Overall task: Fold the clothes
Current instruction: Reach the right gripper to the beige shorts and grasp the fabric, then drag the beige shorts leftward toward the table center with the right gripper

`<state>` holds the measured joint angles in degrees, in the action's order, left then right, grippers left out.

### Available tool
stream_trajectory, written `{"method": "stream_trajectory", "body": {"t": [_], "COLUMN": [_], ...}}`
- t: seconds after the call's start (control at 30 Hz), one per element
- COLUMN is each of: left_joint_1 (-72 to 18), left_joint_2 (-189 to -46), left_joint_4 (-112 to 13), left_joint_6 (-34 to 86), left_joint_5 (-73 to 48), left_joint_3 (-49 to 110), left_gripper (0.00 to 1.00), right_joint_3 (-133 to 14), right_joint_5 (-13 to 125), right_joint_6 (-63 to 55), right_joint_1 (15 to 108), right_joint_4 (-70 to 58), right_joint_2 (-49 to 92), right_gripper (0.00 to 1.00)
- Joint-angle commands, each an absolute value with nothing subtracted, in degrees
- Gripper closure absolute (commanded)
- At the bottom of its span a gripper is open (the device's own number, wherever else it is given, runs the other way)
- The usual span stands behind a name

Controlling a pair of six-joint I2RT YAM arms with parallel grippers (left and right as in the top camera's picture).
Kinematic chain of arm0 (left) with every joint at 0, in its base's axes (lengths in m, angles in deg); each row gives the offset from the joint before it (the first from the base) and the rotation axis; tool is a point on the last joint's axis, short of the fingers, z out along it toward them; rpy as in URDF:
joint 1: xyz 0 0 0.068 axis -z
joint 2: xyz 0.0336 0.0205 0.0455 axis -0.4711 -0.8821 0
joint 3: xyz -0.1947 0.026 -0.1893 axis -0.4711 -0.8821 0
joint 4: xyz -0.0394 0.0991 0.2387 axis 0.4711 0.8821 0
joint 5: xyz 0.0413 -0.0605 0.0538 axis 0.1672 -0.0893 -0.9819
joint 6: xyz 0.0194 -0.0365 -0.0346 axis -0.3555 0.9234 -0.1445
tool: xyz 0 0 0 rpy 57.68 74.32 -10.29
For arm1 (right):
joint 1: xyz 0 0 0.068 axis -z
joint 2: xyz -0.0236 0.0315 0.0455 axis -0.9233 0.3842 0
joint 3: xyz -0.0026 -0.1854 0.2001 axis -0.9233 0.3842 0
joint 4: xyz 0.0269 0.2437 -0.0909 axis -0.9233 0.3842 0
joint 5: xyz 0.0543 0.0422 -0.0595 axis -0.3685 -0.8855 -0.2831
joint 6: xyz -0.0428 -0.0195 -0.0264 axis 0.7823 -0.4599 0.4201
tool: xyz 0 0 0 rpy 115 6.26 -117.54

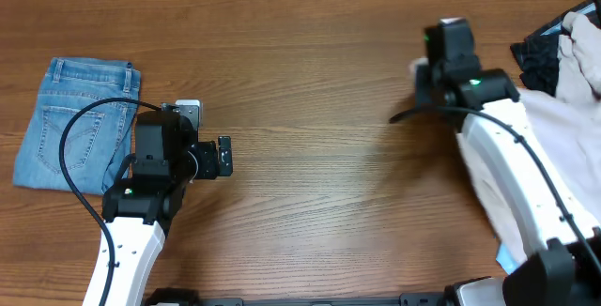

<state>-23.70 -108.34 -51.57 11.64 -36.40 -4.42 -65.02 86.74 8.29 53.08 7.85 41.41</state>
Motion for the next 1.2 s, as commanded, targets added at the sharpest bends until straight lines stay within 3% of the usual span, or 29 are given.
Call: {"method": "stream_trajectory", "body": {"t": [0.0,0.3,0.43,0.53,0.57,0.7,0.73,0.93,1.17], "left_joint_1": [-23.99,-23.99,-23.99,-23.96,-23.96,-23.96,-23.96,-23.96,-23.96], "left_joint_2": [-108.45,-108.45,-108.45,-108.45,-108.45,-108.45,-108.45,-108.45,-108.45], "left_joint_4": [-51.84,-52.06,-52.75,-53.37,-53.37,-53.37,-53.32,-53.41,-53.69], "left_joint_6": [10.96,10.96,10.96,10.98,10.98,12.66,14.17,21.84,23.64], "left_joint_5": [-35.76,-35.78,-35.76,-35.74,-35.76,-35.72,-35.74,-35.74,-34.73], "left_joint_3": [-2.87,-2.87,-2.87,-2.87,-2.87,-2.87,-2.87,-2.87,-2.87], "left_gripper": [0.00,0.00,0.00,0.00,0.00,0.00,0.00,0.00,0.00], "right_joint_3": [-68.45,-68.43,-68.43,-68.43,-68.45,-68.69,-68.84,-68.95,-68.69], "right_joint_5": [85.84,82.85,78.81,78.65,78.63,79.92,80.05,80.03,77.56], "right_joint_6": [7.22,2.22,2.24,2.26,2.26,2.72,2.74,2.67,-3.71], "right_joint_1": [46.30,37.10,36.99,36.99,36.99,37.71,38.11,41.82,46.17], "right_joint_4": [6.67,-7.40,-14.99,-23.97,-25.89,-27.38,-26.31,-10.31,24.42], "right_joint_2": [40.34,43.86,47.97,52.23,53.04,53.08,52.32,44.05,39.62], "right_gripper": [0.96,0.95,0.89,0.78,0.67,0.08,0.00,0.00,0.00]}}
